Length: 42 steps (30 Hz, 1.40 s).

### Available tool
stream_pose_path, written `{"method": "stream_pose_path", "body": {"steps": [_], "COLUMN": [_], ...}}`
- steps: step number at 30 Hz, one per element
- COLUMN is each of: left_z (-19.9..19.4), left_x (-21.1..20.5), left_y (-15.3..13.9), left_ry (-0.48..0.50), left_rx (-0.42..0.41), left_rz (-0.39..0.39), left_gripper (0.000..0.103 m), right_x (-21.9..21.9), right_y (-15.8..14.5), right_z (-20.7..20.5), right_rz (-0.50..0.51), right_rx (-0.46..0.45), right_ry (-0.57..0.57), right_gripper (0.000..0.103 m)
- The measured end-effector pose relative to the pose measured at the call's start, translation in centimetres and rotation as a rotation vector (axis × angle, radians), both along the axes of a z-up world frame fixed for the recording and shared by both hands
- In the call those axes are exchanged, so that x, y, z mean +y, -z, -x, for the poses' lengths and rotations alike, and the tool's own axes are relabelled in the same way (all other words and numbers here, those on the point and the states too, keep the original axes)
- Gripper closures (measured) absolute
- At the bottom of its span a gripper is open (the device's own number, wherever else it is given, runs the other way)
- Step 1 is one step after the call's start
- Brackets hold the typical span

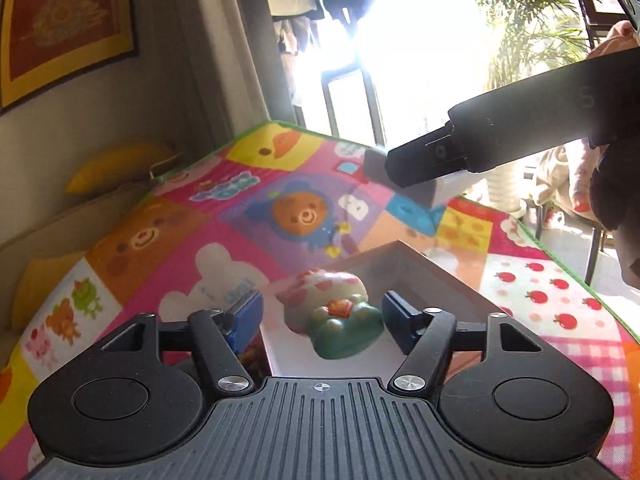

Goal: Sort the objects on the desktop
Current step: 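Lower the charger into the pink box with the right tool while the left tool drops the pig in, then grasp the white-red foam rocket with the right tool while the left tool grasps the blue wipes pack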

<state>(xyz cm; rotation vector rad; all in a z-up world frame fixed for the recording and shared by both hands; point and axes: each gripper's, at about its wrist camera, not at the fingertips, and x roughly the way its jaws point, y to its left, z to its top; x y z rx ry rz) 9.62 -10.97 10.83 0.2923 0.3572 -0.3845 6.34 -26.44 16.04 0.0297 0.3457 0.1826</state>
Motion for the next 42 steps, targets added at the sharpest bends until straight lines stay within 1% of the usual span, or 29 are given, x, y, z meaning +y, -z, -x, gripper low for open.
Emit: {"method": "stream_pose_path", "body": {"steps": [2,3,4,6,7,9,11,12,14,16,17,18,21,24,27,29,31,32,33,35,38,39,40,41,42], "left_z": [-1.3,-1.2,-0.9,0.1,0.7,2.0,3.3,4.0,5.1,6.1,6.5,6.8,7.5,7.6,7.9,8.1,8.0,8.0,7.9,7.8,7.8,7.9,8.0,8.0,7.9], "left_x": [1.0,1.9,2.7,4.4,5.2,6.2,7.2,7.8,9.2,10.6,11.4,12.1,14.2,15.5,16.1,16.4,16.5,16.7,16.7,17.1,18.1,18.2,18.3,18.3,18.2], "left_y": [0.2,0.5,0.8,2.0,2.9,4.2,5.0,5.3,5.4,5.1,4.9,4.8,4.7,5.3,6.2,6.9,7.5,7.9,8.1,8.5,8.6,8.6,8.5,8.6,8.7], "left_ry": [-0.043,-0.047,-0.053,-0.045,-0.025,-0.014,-0.015,-0.025,-0.057,-0.101,-0.123,-0.140,-0.203,-0.240,-0.250,-0.254,-0.261,-0.266,-0.271,-0.294,-0.316,-0.313,-0.308,-0.297,-0.289], "left_rx": [0.037,0.049,0.056,0.112,0.163,0.225,0.246,0.250,0.247,0.233,0.226,0.219,0.204,0.222,0.252,0.270,0.287,0.293,0.296,0.290,0.285,0.281,0.276,0.278,0.287], "left_rz": [0.028,0.053,0.074,0.112,0.129,0.147,0.152,0.153,0.155,0.163,0.171,0.180,0.193,0.192,0.186,0.175,0.164,0.163,0.162,0.161,0.200,0.211,0.216,0.216,0.212], "left_gripper": [0.019,0.009,0.005,0.005,0.005,0.005,0.004,0.003,0.003,0.003,0.002,0.002,0.001,0.001,0.001,0.001,0.001,0.001,0.001,0.001,0.001,0.003,0.014,0.022,0.034], "right_x": [-0.8,-1.2,-1.6,-2.7,-3.3,-4.4,-5.2,-5.3,-4.7,-3.7,-3.2,-2.7,-1.0,0.1,1.6,2.6,4.0,4.8,5.8,7.9,11.3,12.6,13.9,15.2,16.5], "right_y": [0.3,0.8,1.5,3.6,4.8,7.5,9.9,10.7,11.6,11.8,11.8,11.7,11.4,11.5,11.2,10.3,8.9,8.2,7.4,6.4,6.1,6.1,6.3,6.5,6.7], "right_z": [-3.3,-4.4,-5.1,-5.8,-6.0,-6.2,-6.1,-5.9,-5.9,-6.6,-7.1,-7.7,-9.4,-11.1,-11.9,-11.1,-9.3,-8.4,-7.3,-5.3,-3.2,-2.8,-2.6,-2.6,-2.6], "right_rz": [-0.034,-0.041,-0.043,-0.046,-0.056,-0.110,-0.178,-0.193,-0.159,-0.110,-0.098,-0.089,-0.034,-0.030,0.023,0.069,0.141,0.171,0.195,0.209,0.203,0.200,0.194,0.189,0.186], "right_rx": [0.052,0.080,0.107,0.159,0.198,0.291,0.367,0.381,0.378,0.369,0.366,0.361,0.334,0.329,0.311,0.255,0.168,0.134,0.102,0.080,0.096,0.110,0.127,0.148,0.168], "right_ry": [0.023,0.040,0.054,0.084,0.099,0.116,0.123,0.123,0.113,0.089,0.068,0.050,0.100,0.085,0.076,0.095,0.111,0.101,0.070,-0.023,-0.167,-0.219,-0.269,-0.317,-0.355], "right_gripper": [0.007,0.007,0.007,0.006,0.006,0.006,0.006,0.006,0.008,0.015,0.023,0.025,0.025,0.026,0.026,0.026,0.026,0.024,0.022,0.021,0.021,0.021,0.021,0.022,0.028]}}
